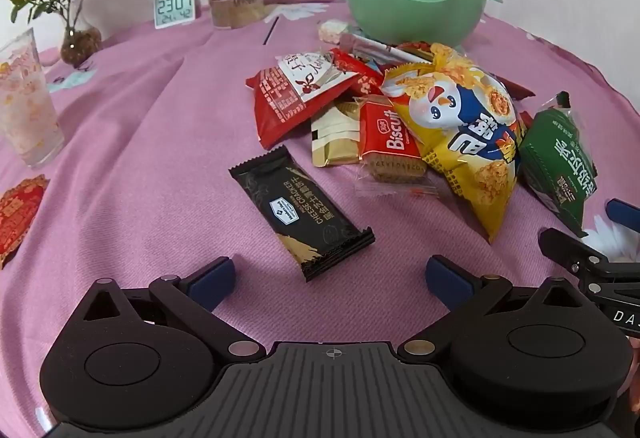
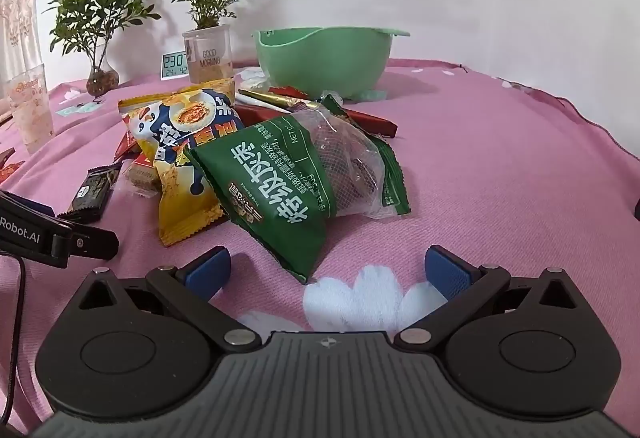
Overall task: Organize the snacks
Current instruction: 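Move left gripper to black cheese cracker bar while right gripper approaches green cookie bag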
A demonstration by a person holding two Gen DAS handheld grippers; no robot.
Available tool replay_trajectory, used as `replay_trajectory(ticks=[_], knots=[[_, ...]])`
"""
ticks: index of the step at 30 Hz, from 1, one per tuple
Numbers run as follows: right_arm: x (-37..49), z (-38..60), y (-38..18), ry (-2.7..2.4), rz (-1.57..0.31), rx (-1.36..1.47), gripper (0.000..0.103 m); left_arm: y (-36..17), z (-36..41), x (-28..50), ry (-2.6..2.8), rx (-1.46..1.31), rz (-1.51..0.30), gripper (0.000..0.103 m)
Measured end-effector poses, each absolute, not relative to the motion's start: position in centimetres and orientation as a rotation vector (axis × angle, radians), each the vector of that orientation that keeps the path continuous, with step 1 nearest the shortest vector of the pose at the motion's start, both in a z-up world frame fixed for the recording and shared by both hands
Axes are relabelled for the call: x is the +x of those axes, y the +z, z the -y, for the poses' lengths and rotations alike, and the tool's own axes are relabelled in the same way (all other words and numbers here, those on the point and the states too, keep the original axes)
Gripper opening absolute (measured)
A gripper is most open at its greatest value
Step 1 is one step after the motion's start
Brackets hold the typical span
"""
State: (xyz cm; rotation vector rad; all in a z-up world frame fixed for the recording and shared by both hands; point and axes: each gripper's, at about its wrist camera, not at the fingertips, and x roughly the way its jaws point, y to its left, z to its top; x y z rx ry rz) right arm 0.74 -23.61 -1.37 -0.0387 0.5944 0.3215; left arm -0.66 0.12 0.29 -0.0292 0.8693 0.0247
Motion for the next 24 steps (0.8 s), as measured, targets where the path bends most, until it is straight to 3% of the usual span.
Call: replay_trajectory(ticks=[24], knots=[[0.24, 23.96, -1.03, 0.325, -0.575, -0.034, 0.103, 0.54, -0.51, -1.20, 0.024, -0.066, -0.863, 0.103]])
